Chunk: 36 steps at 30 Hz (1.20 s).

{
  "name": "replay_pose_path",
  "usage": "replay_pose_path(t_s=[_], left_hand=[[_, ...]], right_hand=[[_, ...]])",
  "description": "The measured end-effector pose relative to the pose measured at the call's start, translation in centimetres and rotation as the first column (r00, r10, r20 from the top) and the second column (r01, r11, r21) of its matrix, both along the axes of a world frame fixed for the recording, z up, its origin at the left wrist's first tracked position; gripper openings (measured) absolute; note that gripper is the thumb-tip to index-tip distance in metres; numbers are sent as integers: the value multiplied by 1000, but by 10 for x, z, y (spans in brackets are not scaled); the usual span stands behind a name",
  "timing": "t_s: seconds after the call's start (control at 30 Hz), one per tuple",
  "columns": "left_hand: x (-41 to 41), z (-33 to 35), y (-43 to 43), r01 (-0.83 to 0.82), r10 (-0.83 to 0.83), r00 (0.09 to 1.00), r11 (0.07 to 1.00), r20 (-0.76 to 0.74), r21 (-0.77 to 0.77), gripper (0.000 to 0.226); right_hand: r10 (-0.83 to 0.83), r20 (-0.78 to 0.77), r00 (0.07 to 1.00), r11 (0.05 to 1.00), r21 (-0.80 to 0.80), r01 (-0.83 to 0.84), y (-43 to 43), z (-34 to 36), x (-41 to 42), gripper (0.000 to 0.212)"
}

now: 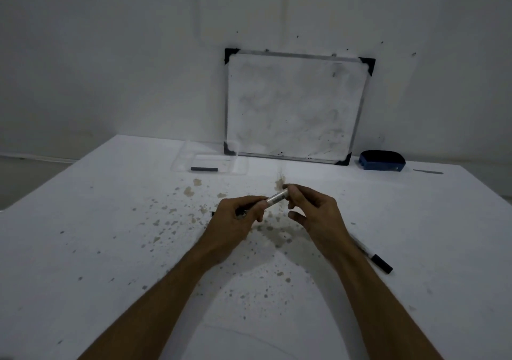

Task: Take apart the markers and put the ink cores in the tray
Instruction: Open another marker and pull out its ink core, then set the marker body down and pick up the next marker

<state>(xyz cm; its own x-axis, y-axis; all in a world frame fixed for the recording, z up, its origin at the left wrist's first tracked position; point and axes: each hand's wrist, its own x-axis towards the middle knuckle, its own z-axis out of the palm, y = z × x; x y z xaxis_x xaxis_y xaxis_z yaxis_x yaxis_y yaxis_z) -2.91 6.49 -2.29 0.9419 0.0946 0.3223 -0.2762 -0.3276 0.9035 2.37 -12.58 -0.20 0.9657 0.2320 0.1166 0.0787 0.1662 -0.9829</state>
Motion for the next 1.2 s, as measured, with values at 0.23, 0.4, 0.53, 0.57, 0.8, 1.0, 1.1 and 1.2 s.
replay_pose_path(t_s=[0.23, 0.4, 0.53, 0.57, 0.8, 1.0, 1.1, 1.2], left_hand=[[5, 12, -24, 72, -116, 984, 951, -134, -299, 21], [11, 15, -26, -17, -15, 983, 985, -183, -170, 20], [36, 16, -34, -76, 95, 992, 973, -79, 219, 20], [45, 15, -39, -41, 70, 994, 948, -83, 315, 27], [70, -36, -63, -19, 80, 995, 705, -53, 709, 58], [74, -41, -61, -56, 89, 996, 683, -7, 728, 58], [75, -41, -60, -61, 85, 996, 691, 3, 720, 58], [78, -40, -60, -68, 93, 996, 684, 6, 727, 57]], right_hand=[[95, 66, 993, 982, -168, -82, 17, 1, -10, 27], [-27, -7, 1000, 991, -128, 26, 9, 7, -1, 30], [-238, 121, 964, 881, -391, 267, -21, 17, 29, 32], [-270, 141, 953, 818, -489, 304, -30, 19, 40, 34], [-327, 188, 926, 564, -747, 352, -64, 12, 114, 41], [-355, 178, 918, 515, -782, 351, -39, -9, 155, 40], [-378, 184, 907, 499, -785, 367, -35, -15, 163, 42], [-360, 175, 916, 522, -776, 353, -38, -9, 151, 44]])
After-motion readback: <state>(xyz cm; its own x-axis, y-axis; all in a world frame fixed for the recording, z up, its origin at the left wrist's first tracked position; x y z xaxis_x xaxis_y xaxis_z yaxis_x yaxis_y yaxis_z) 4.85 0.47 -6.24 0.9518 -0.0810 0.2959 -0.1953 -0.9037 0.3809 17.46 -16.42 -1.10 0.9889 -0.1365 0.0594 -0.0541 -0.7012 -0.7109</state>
